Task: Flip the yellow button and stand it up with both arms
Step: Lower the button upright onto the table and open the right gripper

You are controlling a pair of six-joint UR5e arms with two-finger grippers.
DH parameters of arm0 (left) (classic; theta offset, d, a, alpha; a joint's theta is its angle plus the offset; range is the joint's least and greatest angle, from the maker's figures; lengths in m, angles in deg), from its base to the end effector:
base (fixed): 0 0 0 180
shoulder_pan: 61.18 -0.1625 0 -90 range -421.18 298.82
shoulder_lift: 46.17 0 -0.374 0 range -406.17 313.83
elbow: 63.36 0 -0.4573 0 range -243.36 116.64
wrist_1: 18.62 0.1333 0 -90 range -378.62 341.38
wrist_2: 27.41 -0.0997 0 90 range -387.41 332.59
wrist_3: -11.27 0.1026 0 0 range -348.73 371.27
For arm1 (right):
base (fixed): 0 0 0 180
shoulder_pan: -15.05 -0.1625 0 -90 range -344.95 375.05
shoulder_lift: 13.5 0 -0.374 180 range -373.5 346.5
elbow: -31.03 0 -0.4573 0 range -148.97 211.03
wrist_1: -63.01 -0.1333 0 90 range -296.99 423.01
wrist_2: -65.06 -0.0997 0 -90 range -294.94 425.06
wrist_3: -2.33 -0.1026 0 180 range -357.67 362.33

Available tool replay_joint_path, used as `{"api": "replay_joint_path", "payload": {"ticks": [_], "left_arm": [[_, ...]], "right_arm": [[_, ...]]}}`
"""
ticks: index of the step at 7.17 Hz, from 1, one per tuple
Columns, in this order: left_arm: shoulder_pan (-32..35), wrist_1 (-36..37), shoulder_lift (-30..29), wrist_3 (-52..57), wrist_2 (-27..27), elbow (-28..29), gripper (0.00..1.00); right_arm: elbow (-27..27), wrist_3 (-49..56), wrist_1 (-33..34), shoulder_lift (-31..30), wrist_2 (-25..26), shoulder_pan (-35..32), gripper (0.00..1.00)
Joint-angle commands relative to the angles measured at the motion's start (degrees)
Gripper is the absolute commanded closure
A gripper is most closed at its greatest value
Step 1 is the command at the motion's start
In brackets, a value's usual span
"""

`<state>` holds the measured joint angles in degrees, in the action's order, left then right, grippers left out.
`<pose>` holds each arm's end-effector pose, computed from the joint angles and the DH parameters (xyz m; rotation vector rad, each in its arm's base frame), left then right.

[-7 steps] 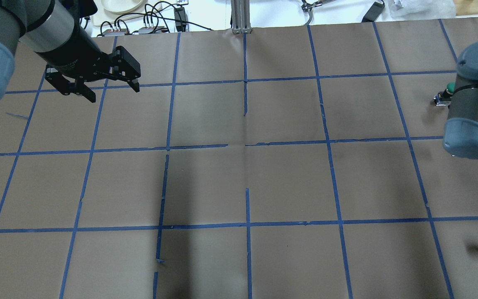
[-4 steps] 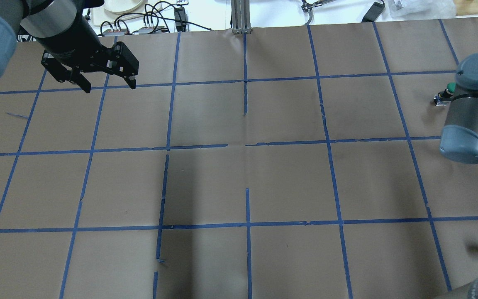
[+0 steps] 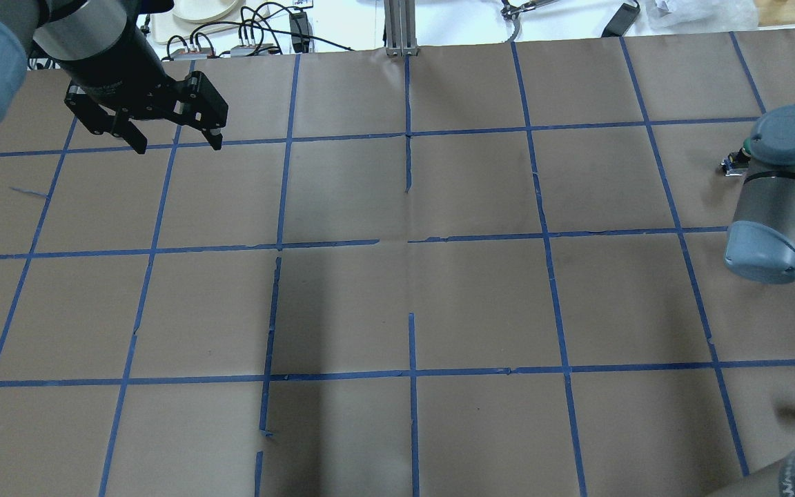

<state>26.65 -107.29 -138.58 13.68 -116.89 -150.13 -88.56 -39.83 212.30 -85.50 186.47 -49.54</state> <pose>-0.1123 -0.5811 0.4439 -0.0068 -3.1335 0.0593 -0.1593 -0.5215 0.1150 -1.5107 -2.1230 0.3707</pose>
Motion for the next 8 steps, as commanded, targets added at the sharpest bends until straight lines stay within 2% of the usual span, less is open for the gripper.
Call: {"api": "replay_joint_path", "payload": {"ticks": [1, 3, 4, 5, 7, 8], "left_arm": [[0.1, 0.5, 1.1, 0.1, -0.9, -0.6, 0.00], [0.1, 0.6, 1.1, 0.1, -0.9, -0.3, 0.00], [0.1, 0.5, 1.2, 0.0, -1.0, -0.2, 0.00], [0.1, 0.1, 1.1, 0.1, -1.7, 0.5, 0.00], [0.1, 0.6, 1.2, 0.1, -3.9, 0.1, 0.00], [0.1, 0.6, 1.2, 0.1, -3.7, 0.1, 0.00]], "right_arm": [[-0.2, 0.1, -0.1, 0.0, 0.1, 0.7, 0.41], [-0.2, 0.4, -0.1, -0.1, 0.1, 1.0, 0.16], [-0.1, 0.8, -0.1, -0.2, 0.1, 1.0, 0.07], [0.0, 1.3, -0.1, -0.3, -0.1, 1.0, 0.01], [0.9, 3.0, -0.2, -0.8, -0.5, 1.0, 0.00], [2.0, 8.8, -0.3, -1.9, -0.5, 0.9, 0.00]]}}
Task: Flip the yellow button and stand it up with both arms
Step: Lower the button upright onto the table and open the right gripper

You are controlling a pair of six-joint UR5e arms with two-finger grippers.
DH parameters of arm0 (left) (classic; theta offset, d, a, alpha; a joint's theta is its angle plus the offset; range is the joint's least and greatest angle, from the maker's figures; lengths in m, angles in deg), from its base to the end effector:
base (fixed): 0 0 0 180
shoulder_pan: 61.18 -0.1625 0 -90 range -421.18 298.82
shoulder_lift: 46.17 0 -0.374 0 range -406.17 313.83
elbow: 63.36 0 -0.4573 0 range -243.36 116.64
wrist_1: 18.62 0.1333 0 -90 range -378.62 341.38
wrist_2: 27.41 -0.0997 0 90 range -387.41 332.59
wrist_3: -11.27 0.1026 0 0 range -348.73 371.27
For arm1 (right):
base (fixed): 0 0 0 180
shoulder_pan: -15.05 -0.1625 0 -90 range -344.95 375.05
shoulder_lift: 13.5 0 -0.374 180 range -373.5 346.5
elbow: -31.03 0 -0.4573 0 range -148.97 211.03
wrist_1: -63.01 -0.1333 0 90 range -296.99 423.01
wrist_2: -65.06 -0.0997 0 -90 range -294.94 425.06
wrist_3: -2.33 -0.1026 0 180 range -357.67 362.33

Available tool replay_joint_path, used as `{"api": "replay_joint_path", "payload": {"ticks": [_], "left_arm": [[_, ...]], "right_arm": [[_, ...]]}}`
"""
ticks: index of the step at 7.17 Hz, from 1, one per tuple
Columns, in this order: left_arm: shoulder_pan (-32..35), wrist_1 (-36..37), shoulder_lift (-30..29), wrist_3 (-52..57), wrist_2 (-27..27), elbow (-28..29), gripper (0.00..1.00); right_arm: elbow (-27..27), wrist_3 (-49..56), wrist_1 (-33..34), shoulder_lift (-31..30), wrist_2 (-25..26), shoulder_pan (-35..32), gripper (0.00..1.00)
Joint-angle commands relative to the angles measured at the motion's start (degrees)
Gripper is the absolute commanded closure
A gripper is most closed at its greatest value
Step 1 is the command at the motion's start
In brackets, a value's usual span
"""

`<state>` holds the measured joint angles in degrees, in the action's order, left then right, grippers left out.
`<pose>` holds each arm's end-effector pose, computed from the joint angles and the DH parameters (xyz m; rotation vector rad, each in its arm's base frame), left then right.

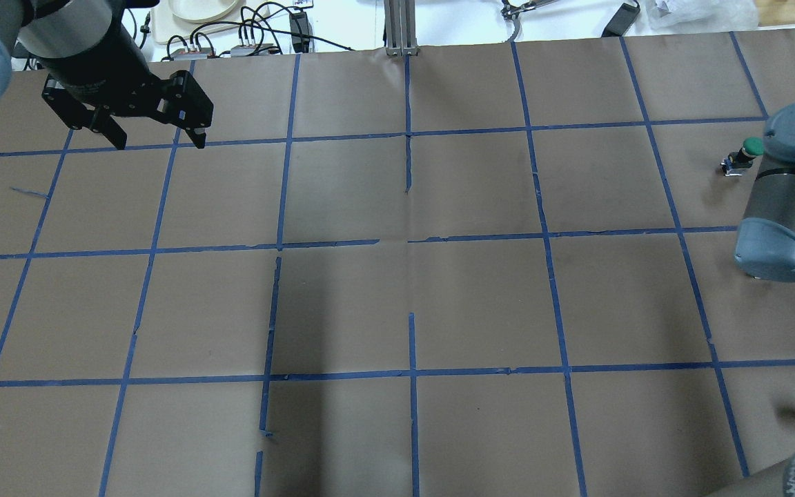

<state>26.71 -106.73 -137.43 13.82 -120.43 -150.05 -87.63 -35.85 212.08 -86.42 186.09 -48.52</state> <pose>-0.1068 -0.5761 0.4574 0.0090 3.0844 -0.1027 -0.1711 -0.5250 0.1299 -1.4619 -2.1541 0.3764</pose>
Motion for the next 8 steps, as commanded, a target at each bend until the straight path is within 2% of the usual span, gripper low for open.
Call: {"api": "replay_joint_path", "payload": {"ticks": [1, 3, 4, 5, 6, 7, 8], "left_arm": [[0.0, 0.0, 0.1, 0.0, -0.1, -0.6, 0.00], [0.0, 0.0, -0.5, -0.1, -0.2, 0.5, 0.00], [0.2, 0.0, -0.1, -0.1, -0.2, -0.4, 0.00], [0.0, 0.0, -0.1, -0.1, -0.2, -0.1, 0.00], [0.1, 0.0, 0.0, -0.1, -0.2, -0.3, 0.00], [0.1, 0.0, 0.0, -0.1, -0.2, -0.5, 0.00], [0.1, 0.0, 0.0, -0.1, -0.2, -0.4, 0.00]], "right_arm": [[1.6, 7.0, -0.7, -2.3, -0.1, -0.2, 0.00], [2.0, 9.6, -1.6, -3.7, -0.8, -0.4, 0.00], [4.1, 12.5, -6.4, -4.6, -5.5, -0.4, 0.00], [8.0, 16.9, -17.0, -6.8, -7.9, -0.6, 0.00], [12.4, 18.0, -28.7, -9.3, -13.3, -0.7, 0.00], [15.7, 18.3, -37.5, -11.0, -17.5, -1.2, 0.00], [17.9, 20.1, -43.4, -12.3, -19.5, -2.3, 0.00]]}}
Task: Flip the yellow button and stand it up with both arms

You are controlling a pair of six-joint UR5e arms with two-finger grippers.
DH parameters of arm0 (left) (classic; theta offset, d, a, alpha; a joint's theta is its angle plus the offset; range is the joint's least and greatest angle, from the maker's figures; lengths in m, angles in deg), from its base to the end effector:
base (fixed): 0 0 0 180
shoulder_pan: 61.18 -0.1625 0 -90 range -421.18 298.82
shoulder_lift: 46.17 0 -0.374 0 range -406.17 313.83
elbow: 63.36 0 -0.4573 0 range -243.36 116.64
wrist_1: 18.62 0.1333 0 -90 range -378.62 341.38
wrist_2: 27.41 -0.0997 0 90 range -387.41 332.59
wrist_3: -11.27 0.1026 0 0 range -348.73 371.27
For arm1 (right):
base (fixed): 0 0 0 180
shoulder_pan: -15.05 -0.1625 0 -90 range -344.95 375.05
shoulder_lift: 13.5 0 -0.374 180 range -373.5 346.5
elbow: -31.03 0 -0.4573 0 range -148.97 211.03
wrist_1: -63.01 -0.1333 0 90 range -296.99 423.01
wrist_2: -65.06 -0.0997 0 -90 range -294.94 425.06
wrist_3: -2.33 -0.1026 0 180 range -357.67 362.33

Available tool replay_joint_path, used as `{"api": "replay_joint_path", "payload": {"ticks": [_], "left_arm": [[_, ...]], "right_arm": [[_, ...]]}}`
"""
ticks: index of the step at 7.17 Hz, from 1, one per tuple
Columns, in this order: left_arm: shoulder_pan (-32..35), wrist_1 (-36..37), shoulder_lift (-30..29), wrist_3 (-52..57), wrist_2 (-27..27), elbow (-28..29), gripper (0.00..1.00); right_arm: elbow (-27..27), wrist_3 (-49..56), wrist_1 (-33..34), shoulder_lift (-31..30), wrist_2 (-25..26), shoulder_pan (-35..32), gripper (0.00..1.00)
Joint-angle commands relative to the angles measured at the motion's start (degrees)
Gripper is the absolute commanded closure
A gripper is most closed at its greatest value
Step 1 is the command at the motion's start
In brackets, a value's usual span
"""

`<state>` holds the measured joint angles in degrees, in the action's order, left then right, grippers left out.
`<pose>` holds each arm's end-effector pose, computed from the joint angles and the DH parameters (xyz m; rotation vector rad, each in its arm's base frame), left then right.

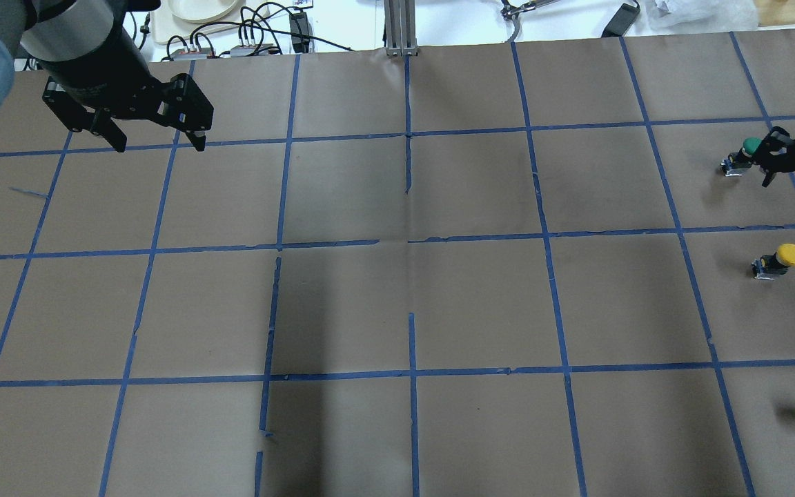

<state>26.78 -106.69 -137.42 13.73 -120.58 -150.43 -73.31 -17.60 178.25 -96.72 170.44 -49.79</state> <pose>-0.1072 -0.5754 0.4539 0.0086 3.0824 -0.0937 -0.1494 -0.5676 0.2776 -1.1129 -2.6444 0.0854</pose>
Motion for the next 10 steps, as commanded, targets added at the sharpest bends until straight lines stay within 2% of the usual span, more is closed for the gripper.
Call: {"api": "replay_joint_path", "payload": {"ticks": [1, 2, 3, 7, 9, 10], "left_arm": [[0.0, 0.0, 0.1, 0.0, 0.0, -0.1, 0.00], [0.0, 0.0, 0.2, 0.0, 0.0, 0.0, 0.00], [0.0, 0.0, 0.1, 0.0, -0.1, 0.1, 0.00], [0.1, 0.0, 0.1, -0.1, 0.0, 0.1, 0.00], [0.2, 0.0, 0.1, -0.1, 0.0, 0.0, 0.00], [0.2, 0.0, 0.2, -0.1, 0.0, 0.0, 0.00]], "right_arm": [[3.9, 5.6, -11.8, -3.7, -4.6, -2.0, 0.00], [4.1, 7.2, -13.1, -6.0, -5.7, -2.9, 0.00], [4.1, 7.6, -14.0, -7.8, -10.0, -4.7, 0.00], [6.6, 16.5, -19.0, -9.9, -11.1, -13.2, 0.00], [10.5, 16.6, -25.9, -10.5, -11.2, -16.1, 0.00], [9.9, 19.1, -28.0, -11.8, -12.5, -17.1, 0.00]]}}
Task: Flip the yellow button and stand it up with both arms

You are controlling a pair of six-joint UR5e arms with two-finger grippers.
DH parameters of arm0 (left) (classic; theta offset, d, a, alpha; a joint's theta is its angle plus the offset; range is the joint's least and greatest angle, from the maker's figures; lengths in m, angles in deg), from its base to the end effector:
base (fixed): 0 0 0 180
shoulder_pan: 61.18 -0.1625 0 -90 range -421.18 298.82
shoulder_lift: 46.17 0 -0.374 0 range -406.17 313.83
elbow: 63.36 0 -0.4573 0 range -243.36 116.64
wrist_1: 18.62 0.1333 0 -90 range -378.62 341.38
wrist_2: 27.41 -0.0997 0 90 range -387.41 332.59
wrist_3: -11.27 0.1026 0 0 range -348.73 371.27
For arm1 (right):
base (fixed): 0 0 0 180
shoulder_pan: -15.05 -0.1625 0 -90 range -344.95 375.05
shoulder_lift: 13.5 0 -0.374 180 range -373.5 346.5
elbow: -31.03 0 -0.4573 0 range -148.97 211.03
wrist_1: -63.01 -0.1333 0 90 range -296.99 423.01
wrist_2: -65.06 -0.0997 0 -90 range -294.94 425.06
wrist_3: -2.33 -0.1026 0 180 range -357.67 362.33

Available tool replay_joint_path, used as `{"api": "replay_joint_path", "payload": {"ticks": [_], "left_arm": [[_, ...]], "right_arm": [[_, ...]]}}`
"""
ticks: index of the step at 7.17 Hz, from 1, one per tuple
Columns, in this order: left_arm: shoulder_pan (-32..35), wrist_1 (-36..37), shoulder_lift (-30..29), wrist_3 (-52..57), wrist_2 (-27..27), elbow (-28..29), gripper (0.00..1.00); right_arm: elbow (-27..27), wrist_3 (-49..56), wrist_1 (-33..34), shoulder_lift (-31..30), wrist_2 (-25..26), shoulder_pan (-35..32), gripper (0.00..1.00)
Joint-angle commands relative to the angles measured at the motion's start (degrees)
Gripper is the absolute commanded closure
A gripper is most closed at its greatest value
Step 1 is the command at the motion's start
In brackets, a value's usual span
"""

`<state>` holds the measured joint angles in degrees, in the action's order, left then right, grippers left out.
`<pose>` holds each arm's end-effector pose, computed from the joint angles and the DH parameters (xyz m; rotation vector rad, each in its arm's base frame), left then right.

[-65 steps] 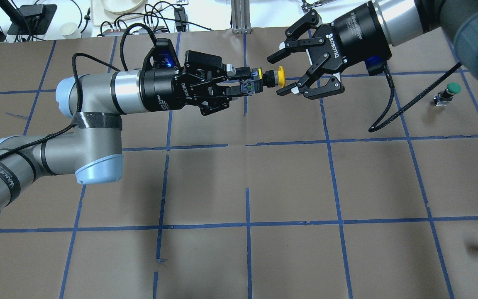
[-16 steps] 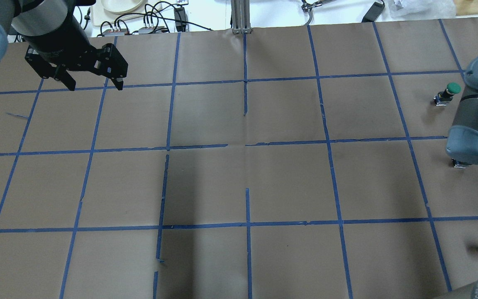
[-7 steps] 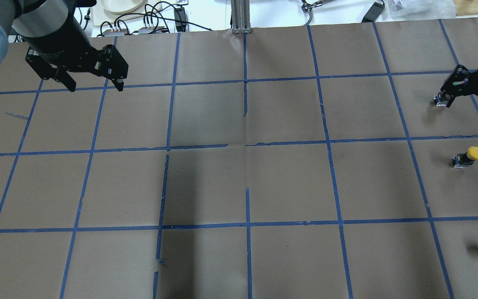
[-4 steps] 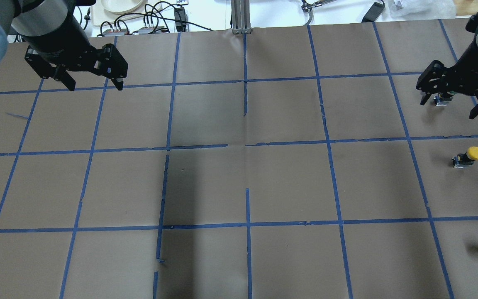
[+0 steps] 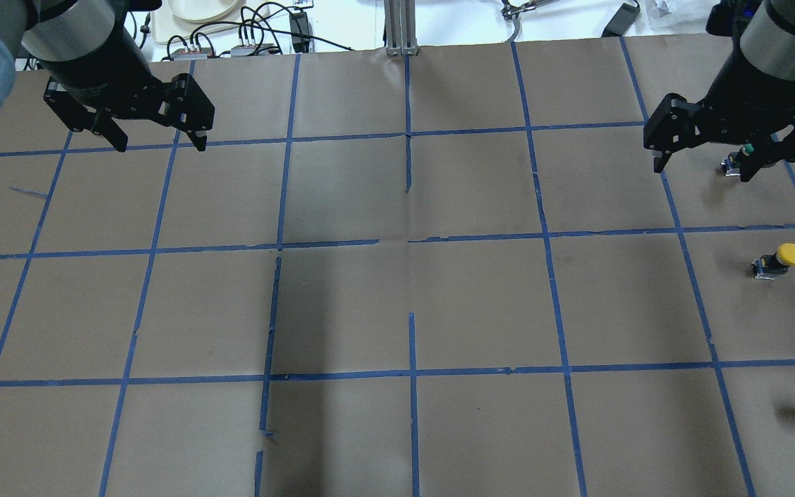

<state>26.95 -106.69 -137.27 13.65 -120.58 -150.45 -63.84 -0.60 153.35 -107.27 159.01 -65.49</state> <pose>-0.1089 -0.5743 0.4552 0.0109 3.0824 -0.0974 0.0372 -0.5445 0.4232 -0.3310 -3.0555 -0.0264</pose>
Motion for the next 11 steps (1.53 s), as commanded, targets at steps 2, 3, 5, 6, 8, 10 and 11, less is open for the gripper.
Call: {"api": "replay_joint_path", "payload": {"ticks": [2, 3, 5, 6, 8, 10, 11], "left_arm": [[0.0, 0.0, 0.1, -0.1, -0.1, 0.1, 0.00], [0.0, 0.0, 0.0, 0.0, -0.1, 0.2, 0.00], [-0.1, 0.0, 0.0, 0.0, -0.1, 0.3, 0.00], [-0.1, 0.0, 0.0, 0.0, -0.1, 0.1, 0.00], [-0.8, -0.7, -0.1, -0.2, 1.0, 1.3, 0.00], [-0.7, -2.4, 0.2, -1.3, 2.0, 0.1, 0.00], [-0.7, -2.6, 0.8, -2.1, 4.8, -0.4, 0.00]], "right_arm": [[0.5, 3.8, -10.1, -3.2, -2.3, -3.3, 0.00], [0.1, 3.7, -10.0, -4.9, -1.8, -3.3, 0.00], [-2.6, 3.5, -10.1, -9.0, -1.1, -3.3, 0.00], [-3.8, 4.1, -11.1, -9.6, -1.6, -3.4, 0.00], [-4.9, 4.7, -11.7, -10.0, -1.4, -3.3, 0.00], [-4.6, 4.5, -10.0, -8.2, -2.6, -3.5, 0.00], [-5.4, 3.8, -7.9, -7.9, -2.6, -3.6, 0.00]]}}
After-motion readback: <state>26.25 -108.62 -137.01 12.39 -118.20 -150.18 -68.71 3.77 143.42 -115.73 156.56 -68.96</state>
